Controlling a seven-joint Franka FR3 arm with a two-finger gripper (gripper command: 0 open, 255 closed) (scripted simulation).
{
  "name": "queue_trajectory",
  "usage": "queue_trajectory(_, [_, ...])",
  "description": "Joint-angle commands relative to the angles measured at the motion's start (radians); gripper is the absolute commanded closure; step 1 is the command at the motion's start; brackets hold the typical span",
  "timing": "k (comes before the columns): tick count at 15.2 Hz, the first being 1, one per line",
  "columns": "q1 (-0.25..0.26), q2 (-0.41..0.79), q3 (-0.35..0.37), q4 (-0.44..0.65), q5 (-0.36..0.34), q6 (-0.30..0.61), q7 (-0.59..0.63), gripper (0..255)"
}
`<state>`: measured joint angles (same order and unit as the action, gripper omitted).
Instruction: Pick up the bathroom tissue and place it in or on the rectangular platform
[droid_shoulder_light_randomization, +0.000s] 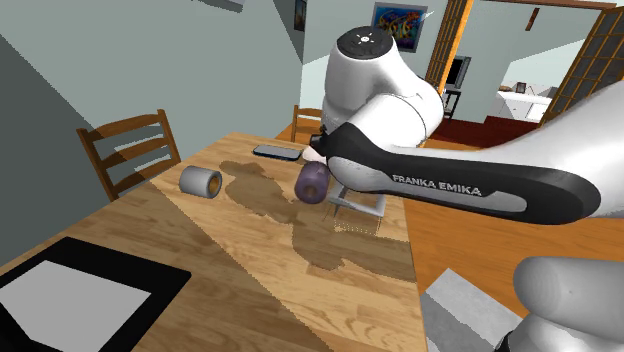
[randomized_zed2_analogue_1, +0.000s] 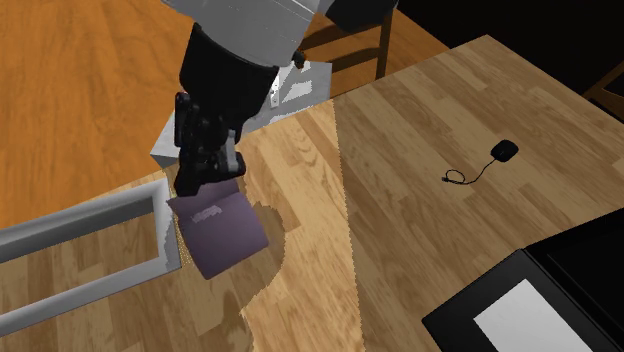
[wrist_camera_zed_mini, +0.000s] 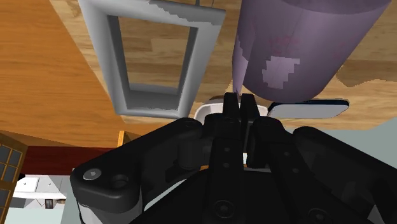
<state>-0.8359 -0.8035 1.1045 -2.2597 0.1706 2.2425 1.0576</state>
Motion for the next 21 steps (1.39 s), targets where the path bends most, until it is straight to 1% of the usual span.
queue_trajectory(1, [-0.007, 0.012, -0.031, -0.007, -0.009, 0.013, -0.032, 255])
queue_trajectory(6, [-0.047, 0.061, -0.111, -0.034, -0.037, 0.079, -0.13, 255])
queue_trajectory(11, [-0.103, 0.129, -0.176, -0.031, -0.068, 0.137, -0.224, 255])
queue_trajectory(16, [-0.173, 0.215, -0.226, 0.003, -0.106, 0.185, -0.309, 255])
queue_trajectory(21, [-0.25, 0.318, -0.257, 0.064, -0.152, 0.219, -0.38, 255])
